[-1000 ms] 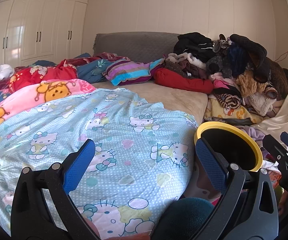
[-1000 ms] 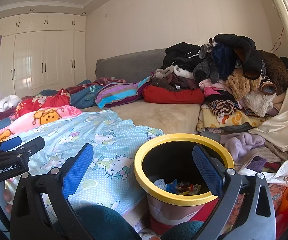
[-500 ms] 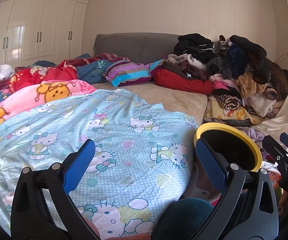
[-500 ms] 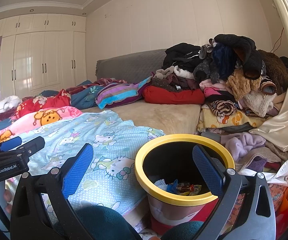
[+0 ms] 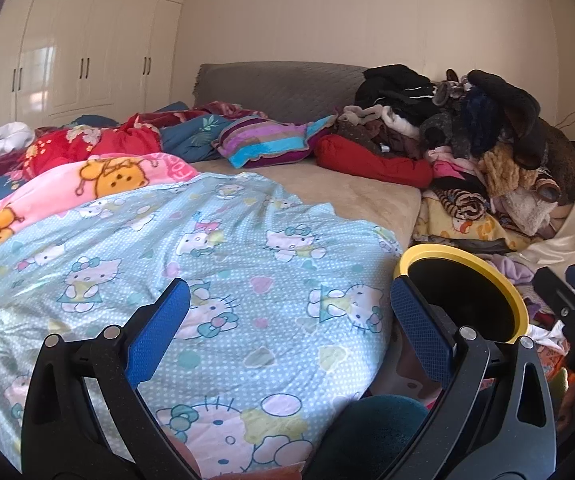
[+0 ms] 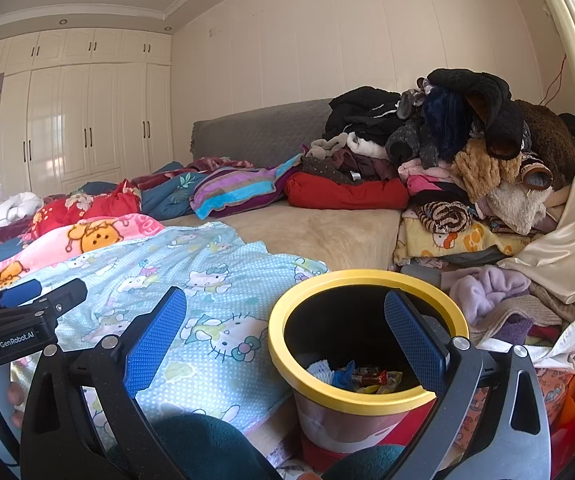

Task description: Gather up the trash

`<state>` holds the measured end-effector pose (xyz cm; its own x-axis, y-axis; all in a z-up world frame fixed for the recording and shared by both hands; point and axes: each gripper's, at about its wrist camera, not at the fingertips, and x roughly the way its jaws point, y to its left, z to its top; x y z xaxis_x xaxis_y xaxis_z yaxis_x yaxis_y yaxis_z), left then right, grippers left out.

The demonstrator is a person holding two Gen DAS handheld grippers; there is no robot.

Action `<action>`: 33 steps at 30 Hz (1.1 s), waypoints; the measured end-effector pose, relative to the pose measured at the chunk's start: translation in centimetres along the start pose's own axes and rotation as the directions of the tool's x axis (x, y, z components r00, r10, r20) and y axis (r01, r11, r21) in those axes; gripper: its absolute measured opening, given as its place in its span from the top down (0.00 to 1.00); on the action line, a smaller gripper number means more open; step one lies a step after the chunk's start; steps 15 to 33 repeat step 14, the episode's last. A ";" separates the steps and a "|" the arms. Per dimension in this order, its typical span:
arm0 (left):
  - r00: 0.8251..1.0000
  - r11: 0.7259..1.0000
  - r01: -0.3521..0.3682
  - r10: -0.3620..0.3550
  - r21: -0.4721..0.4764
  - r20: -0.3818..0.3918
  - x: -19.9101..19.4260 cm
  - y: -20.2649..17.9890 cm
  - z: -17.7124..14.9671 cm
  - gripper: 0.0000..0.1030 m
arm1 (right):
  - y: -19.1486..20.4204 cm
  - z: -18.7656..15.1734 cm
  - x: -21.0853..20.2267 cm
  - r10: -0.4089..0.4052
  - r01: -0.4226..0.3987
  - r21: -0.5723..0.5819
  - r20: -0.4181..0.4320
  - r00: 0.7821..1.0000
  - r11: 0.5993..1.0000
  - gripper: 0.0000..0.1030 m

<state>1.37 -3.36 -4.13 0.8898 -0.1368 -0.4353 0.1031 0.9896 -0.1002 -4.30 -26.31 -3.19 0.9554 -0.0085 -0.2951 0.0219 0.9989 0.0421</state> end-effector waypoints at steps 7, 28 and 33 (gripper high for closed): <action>0.996 0.993 -0.087 0.084 -0.084 -0.039 -0.4 5.3 0.1 0.10 | 4.7 1.8 2.8 0.077 -0.077 0.007 -0.003 0.997 0.997 0.06; 0.864 0.830 -0.500 0.458 -0.248 -0.207 -1.2 23.0 -0.8 0.10 | 24.7 0.5 8.2 0.479 -0.517 -0.121 -0.248 0.842 0.847 0.06; 0.864 0.830 -0.500 0.458 -0.248 -0.207 -1.2 23.0 -0.8 0.10 | 24.7 0.5 8.2 0.479 -0.517 -0.121 -0.248 0.842 0.847 0.06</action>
